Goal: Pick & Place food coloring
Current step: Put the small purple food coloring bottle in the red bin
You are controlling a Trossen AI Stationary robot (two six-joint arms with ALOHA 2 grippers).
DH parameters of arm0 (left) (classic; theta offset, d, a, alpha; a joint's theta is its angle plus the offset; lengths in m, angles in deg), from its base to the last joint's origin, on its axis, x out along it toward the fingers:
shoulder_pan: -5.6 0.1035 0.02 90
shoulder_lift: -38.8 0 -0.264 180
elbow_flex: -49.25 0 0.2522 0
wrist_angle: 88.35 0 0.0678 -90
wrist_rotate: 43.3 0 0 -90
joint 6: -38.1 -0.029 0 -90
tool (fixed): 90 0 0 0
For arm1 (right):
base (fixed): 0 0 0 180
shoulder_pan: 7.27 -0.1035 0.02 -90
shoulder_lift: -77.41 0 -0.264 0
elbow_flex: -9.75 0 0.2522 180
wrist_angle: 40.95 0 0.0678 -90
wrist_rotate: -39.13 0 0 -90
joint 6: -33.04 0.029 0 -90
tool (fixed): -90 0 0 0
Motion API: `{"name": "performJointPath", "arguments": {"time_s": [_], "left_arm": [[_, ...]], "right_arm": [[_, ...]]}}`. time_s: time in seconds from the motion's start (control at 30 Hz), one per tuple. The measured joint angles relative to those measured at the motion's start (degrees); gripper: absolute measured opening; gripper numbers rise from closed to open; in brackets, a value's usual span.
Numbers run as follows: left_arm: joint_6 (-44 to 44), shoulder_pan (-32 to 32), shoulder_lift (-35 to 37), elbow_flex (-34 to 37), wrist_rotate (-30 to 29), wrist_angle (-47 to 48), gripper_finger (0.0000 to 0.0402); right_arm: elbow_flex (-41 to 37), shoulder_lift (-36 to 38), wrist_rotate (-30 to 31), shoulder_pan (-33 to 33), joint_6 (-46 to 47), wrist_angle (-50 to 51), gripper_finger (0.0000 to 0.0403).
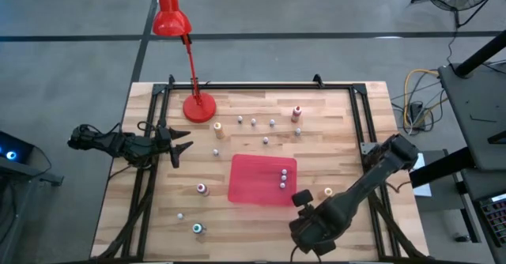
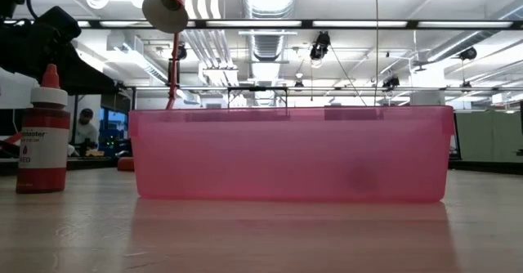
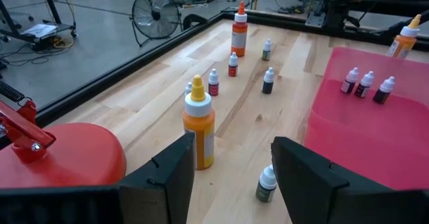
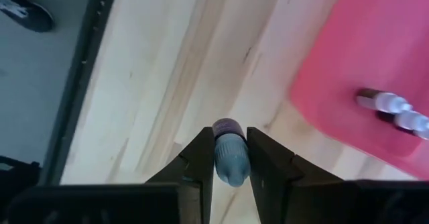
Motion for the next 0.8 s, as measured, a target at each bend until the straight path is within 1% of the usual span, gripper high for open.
{"name": "performJointPath", "arguments": {"time_s": [0.3,0.4,0.57,0.8], "left_arm": [[0.01,0.0,0.0,-0.01,-0.02,-0.01,0.017],[0.01,-0.02,0.0,-0.02,-0.02,-0.01,0.017],[0.02,-0.01,0.0,-0.02,-0.02,-0.01,0.017],[0.0,-0.01,0.0,-0.02,0.0,-0.02,0.017]], "right_arm": [[9.17,0.64,0.93,3.05,-3.75,8.92,0.0065],[11.23,0.66,2.3,4.87,-5.17,9.01,0.0065],[13.77,0.66,2.66,9.15,-6.29,8.7,0.0065],[13.44,0.12,3.72,17.37,-9.41,7.85,0.0065]]}}
